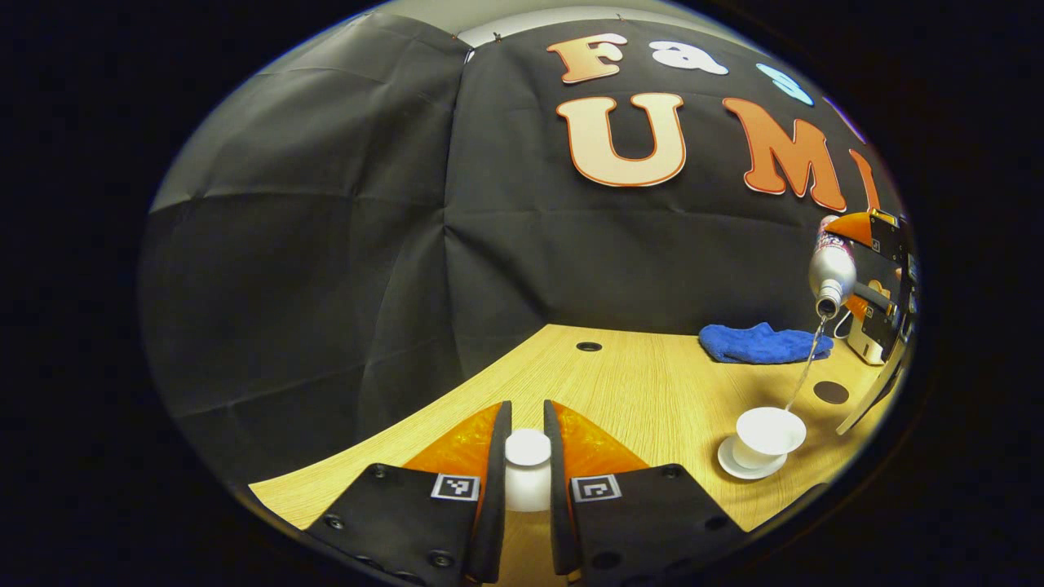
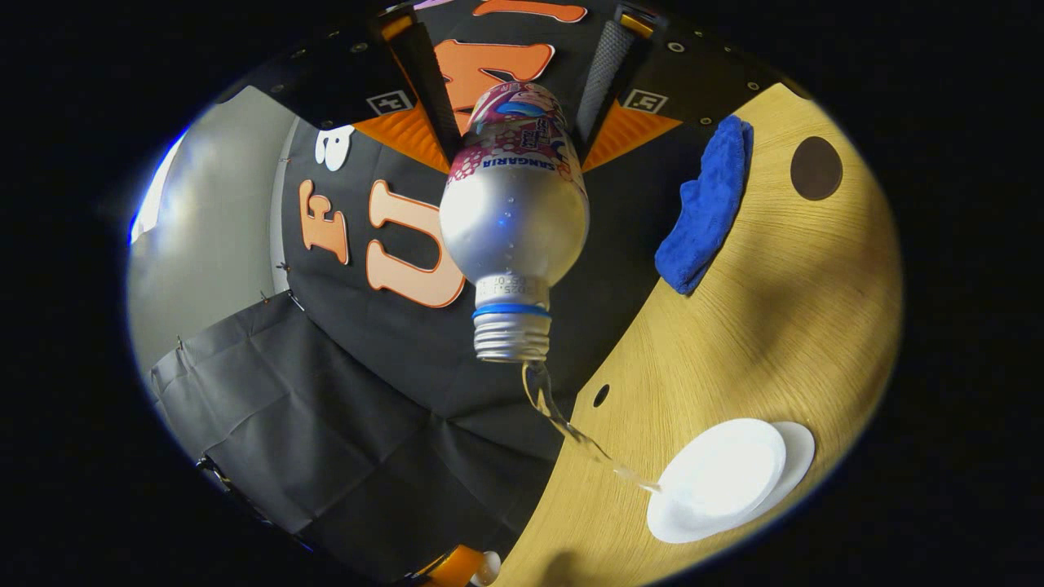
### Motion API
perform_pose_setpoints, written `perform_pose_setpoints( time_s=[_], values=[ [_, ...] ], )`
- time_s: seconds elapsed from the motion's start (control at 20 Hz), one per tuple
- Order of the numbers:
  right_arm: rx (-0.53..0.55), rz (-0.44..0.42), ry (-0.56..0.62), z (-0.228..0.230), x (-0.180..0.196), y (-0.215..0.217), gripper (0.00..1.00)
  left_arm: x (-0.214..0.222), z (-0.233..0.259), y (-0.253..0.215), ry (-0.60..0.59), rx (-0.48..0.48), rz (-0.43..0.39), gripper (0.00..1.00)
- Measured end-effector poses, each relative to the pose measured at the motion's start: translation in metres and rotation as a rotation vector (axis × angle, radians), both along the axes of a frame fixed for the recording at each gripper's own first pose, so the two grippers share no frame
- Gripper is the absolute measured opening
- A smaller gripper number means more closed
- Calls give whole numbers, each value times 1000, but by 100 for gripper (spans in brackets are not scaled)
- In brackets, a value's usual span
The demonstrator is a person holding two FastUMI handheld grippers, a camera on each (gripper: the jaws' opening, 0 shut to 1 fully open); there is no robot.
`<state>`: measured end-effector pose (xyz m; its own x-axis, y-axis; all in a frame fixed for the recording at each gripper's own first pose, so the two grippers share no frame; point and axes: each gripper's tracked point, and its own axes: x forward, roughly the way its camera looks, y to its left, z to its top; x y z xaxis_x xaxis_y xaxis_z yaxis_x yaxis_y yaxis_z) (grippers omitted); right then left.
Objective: Open the teacup lid with one hand, grasp the water bottle and pour water into the teacup with the other hand; after pouring, place the water bottle on the coaster and then close the teacup lid.
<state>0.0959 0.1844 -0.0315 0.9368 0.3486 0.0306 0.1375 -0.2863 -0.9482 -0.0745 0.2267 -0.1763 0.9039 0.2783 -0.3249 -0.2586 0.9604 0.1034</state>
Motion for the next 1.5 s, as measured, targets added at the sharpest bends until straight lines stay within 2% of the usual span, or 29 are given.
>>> perform_pose_setpoints(
  time_s=[0.1, 0.15, 0.7, 0.8, 0.9, 0.95, 1.15, 1.25, 1.5],
  values=[
    [-1, 2, 14, -7, -1, 1, 78, 0, 0, 1, 3, 4, 2, 30],
    [-13, 12, 15, -10, -2, 5, 78, 0, 1, 0, 3, 4, 2, 27],
    [-115, 111, 27, -45, -20, 28, 78, -7, -3, 6, 17, 15, 11, 27],
    [-126, 115, 63, -49, -18, 28, 78, -7, -1, 5, 14, 14, 9, 27],
    [-125, 120, 80, -48, -16, 28, 78, -7, -2, 2, 11, 25, 3, 24],
    [-115, 118, 93, -52, -15, 28, 78, -8, -3, -1, 17, 30, -4, 27],
    [-101, 112, 121, -56, -16, 27, 78, -5, 1, -9, 0, 24, -23, 27],
    [-54, 85, 191, -62, -13, 22, 78, -4, -5, -13, 4, 0, -29, 27],
    [164, -4, 341, -76, 1, 1, 79, -2, -2, -20, 2, 15, -41, 27]
  ],
)
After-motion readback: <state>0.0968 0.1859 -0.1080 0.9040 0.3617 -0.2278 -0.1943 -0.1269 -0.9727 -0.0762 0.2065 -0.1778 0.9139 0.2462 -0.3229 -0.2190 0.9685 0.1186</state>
